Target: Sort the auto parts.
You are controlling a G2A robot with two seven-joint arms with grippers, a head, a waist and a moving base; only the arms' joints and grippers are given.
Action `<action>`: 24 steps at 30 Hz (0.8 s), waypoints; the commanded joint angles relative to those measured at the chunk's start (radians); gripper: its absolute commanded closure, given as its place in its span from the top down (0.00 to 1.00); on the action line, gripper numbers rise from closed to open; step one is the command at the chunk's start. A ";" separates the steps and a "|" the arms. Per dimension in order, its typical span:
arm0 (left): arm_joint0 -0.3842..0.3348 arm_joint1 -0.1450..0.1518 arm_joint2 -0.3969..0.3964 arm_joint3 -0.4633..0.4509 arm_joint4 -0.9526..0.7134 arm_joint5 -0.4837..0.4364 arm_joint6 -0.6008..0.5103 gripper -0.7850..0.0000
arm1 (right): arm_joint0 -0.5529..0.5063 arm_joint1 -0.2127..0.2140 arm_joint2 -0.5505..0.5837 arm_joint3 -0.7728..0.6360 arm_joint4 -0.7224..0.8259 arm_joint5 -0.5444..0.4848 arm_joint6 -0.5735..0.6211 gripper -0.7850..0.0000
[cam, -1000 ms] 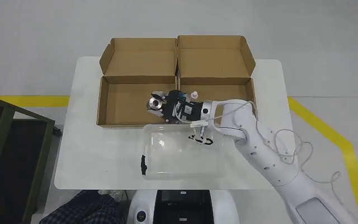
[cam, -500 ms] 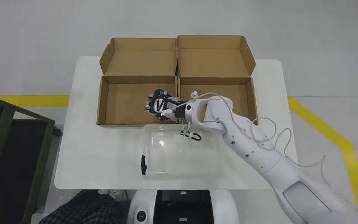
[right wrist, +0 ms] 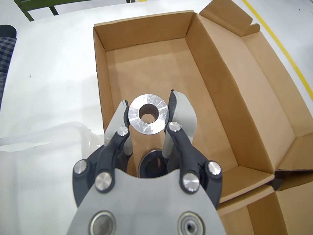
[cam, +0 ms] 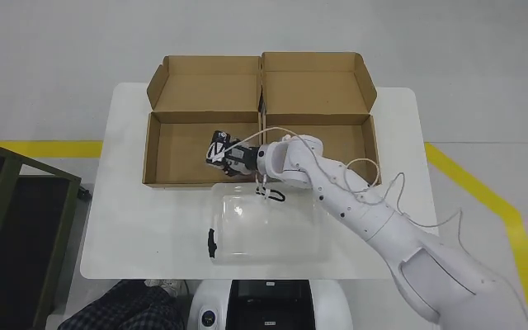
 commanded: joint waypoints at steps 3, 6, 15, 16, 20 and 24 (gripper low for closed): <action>0.000 0.000 0.000 0.000 0.000 0.000 0.000 1.00 | 0.023 -0.027 -0.023 0.051 -0.008 0.008 0.011 0.00; 0.000 0.000 0.000 0.000 0.000 0.000 0.000 1.00 | 0.037 -0.046 -0.036 0.084 -0.014 0.013 0.014 0.00; 0.000 0.000 0.000 0.000 0.000 0.000 0.000 1.00 | 0.069 -0.092 -0.057 0.157 -0.031 0.018 0.036 0.00; 0.000 0.000 0.000 0.000 0.000 0.000 0.000 1.00 | 0.072 -0.096 -0.059 0.163 -0.032 0.016 0.040 0.00; 0.000 0.000 0.000 0.000 0.000 0.000 0.000 1.00 | 0.078 -0.113 -0.063 0.189 -0.034 0.013 0.045 0.03; 0.000 0.000 0.000 0.000 0.000 0.000 0.000 1.00 | 0.083 -0.127 -0.064 0.215 -0.038 0.009 0.047 0.16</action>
